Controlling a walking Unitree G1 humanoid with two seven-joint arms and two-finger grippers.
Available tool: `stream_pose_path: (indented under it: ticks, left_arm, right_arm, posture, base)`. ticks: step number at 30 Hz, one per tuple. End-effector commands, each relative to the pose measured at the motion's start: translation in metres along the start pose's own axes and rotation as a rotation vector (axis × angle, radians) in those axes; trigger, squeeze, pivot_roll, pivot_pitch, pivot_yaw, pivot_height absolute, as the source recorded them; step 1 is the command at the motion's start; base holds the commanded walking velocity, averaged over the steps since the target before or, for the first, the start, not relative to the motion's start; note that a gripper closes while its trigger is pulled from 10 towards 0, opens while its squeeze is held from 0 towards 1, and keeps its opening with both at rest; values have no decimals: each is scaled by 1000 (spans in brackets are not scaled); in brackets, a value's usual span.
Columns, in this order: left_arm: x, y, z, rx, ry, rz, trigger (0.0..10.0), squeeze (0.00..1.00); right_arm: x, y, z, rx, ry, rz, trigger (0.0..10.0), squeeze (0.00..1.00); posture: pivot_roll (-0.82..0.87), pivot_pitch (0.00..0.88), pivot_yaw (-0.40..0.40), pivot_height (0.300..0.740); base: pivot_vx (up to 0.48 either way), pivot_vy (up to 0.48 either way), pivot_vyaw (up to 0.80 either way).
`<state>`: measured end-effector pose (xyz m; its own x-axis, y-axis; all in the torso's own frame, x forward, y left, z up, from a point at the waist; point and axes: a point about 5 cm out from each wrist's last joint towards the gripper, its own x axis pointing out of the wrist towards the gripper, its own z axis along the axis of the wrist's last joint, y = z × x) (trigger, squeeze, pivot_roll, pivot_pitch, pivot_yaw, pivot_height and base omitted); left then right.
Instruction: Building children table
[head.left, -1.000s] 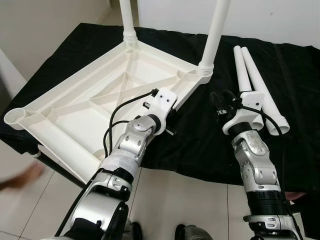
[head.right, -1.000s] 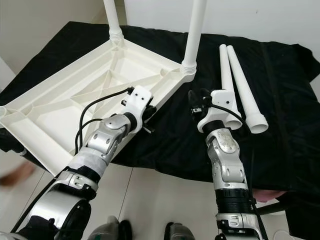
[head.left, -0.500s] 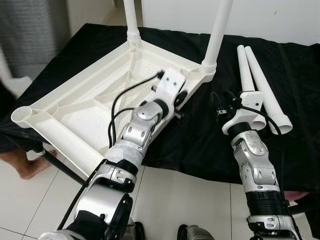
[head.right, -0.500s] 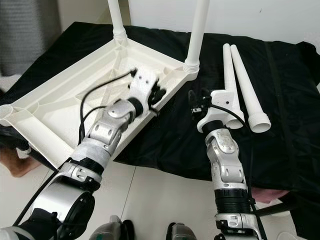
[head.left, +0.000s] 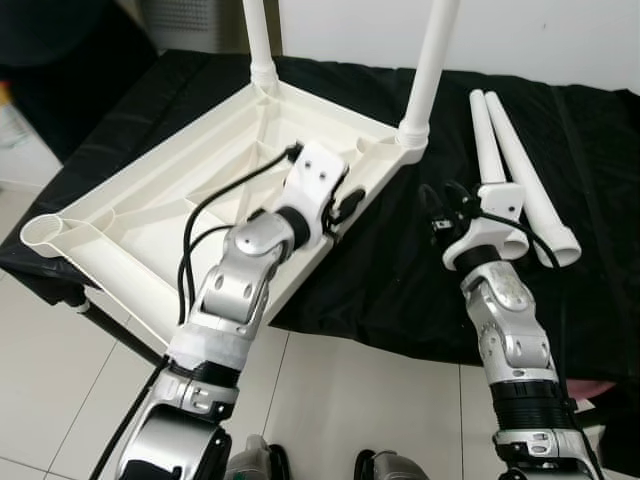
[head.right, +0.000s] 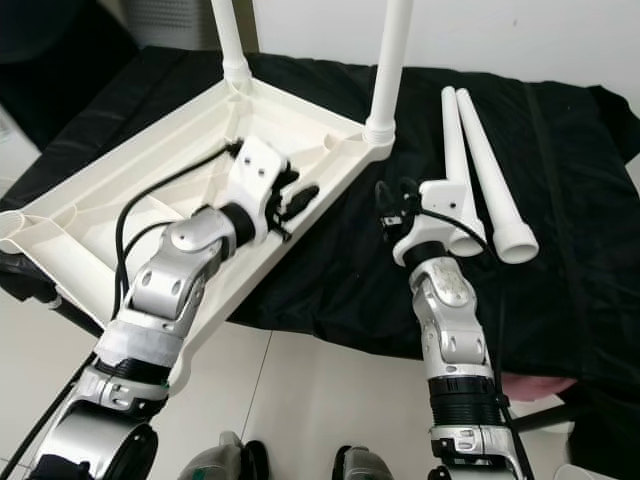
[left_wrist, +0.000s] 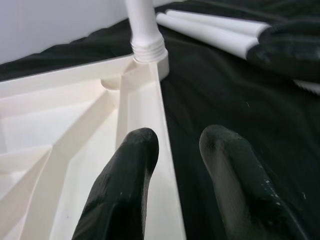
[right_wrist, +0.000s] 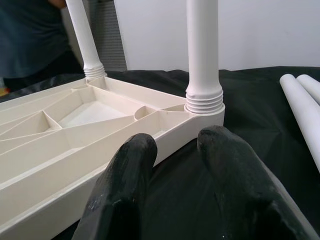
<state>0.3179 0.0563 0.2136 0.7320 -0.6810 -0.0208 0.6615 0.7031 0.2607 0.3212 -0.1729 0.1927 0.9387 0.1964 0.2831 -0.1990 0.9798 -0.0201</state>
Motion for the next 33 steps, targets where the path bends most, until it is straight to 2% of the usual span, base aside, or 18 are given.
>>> stream_pose_path:
  ticks: [1,2,5,6,8,14,15,22,24,31,32,33]
  left_arm:
    - [-11,-5,-4,5,40,-53,10000,0]
    - [-11,-5,-4,5,40,-53,10000,0]
    - [-31,-9,-16,7,119,-103,10000,0]
    - [-31,-9,-16,7,119,-103,10000,0]
    - [-42,-13,-27,11,199,-139,10000,0]
    - [-52,-16,-37,23,261,-152,10000,0]
    - [-57,-14,-45,23,316,-128,10000,0]
    - [-60,-11,-55,30,383,-67,10000,0]
    - [-61,-6,-58,34,418,-2,10000,0]
    - [-62,-4,-56,16,416,31,10000,0]
    - [-62,-4,-57,14,422,27,4706,0]
    - [-63,-5,-59,14,431,26,1490,0]
  right_arm:
    - [0,3,-2,2,4,10,10000,0]
    - [0,3,-2,2,4,10,10000,0]
    - [0,2,-2,-1,4,9,10000,0]
    - [0,2,-2,-1,4,9,10000,0]
    - [1,1,-2,-3,3,10,10000,0]
    - [2,1,-1,-6,1,14,10000,0]
    - [4,2,-1,-8,-2,20,10000,0]
    - [5,3,-1,-8,-4,26,10000,0]
    - [5,3,0,-7,-6,29,10000,0]
    - [6,2,-1,-8,-5,27,10000,0]
    - [6,2,-1,-9,-5,27,10000,0]
    - [6,2,0,-8,-6,27,10000,0]
  posture:
    - [-91,101,71,740]
    - [-91,101,71,740]
    - [-90,102,69,740]
    - [-90,102,69,740]
    - [-88,99,64,740]
    - [-84,92,58,740]
    - [-82,87,56,740]
    - [-81,83,53,740]
    - [-81,81,53,740]
    - [-78,86,52,740]
    - [-78,86,52,740]
    - [-80,86,54,740]
  base:
    - [0,0,0]
    - [0,0,0]
    - [0,0,0]
    - [0,0,0]
    - [0,0,0]
    - [0,0,0]
    - [0,0,0]
    - [0,0,0]
    - [0,0,0]
    - [0,0,0]
    - [0,0,0]
    - [0,0,0]
